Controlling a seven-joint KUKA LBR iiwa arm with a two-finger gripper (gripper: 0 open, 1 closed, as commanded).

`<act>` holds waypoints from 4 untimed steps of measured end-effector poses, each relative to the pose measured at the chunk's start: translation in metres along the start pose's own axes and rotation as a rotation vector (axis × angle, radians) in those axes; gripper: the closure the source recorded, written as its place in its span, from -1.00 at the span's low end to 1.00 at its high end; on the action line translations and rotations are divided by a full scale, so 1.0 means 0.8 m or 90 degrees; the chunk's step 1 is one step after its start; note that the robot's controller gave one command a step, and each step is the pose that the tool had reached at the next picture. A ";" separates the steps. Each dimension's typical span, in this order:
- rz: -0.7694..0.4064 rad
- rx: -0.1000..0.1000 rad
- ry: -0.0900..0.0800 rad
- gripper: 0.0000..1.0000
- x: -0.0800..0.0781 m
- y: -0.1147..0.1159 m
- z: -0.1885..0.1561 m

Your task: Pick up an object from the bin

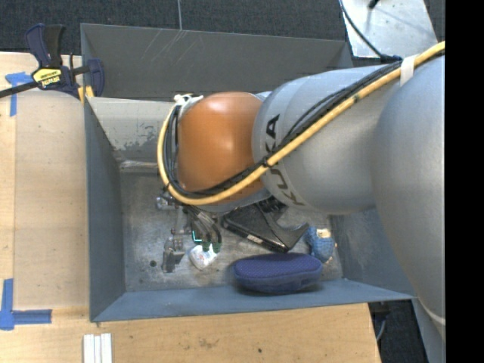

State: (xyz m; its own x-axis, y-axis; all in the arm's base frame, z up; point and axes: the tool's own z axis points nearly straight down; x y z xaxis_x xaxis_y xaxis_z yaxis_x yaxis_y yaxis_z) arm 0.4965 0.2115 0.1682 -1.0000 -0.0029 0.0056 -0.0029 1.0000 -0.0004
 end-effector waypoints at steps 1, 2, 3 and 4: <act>-0.048 -0.002 -0.008 -1.00 -0.035 -0.112 0.105; 0.033 0.000 -0.004 -1.00 0.010 -0.198 0.068; 0.031 -0.006 -0.015 -1.00 -0.034 -0.294 0.101; 0.112 -0.002 -0.019 -1.00 -0.019 -0.393 0.079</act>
Offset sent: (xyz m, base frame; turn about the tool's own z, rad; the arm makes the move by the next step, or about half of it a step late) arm 0.0271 -0.0985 -0.0962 -0.0734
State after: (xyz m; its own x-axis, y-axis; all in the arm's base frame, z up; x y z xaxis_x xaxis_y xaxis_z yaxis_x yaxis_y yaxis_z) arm 0.5119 -0.1028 0.1048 -0.9848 0.1719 -0.0248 0.1719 0.9851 0.0041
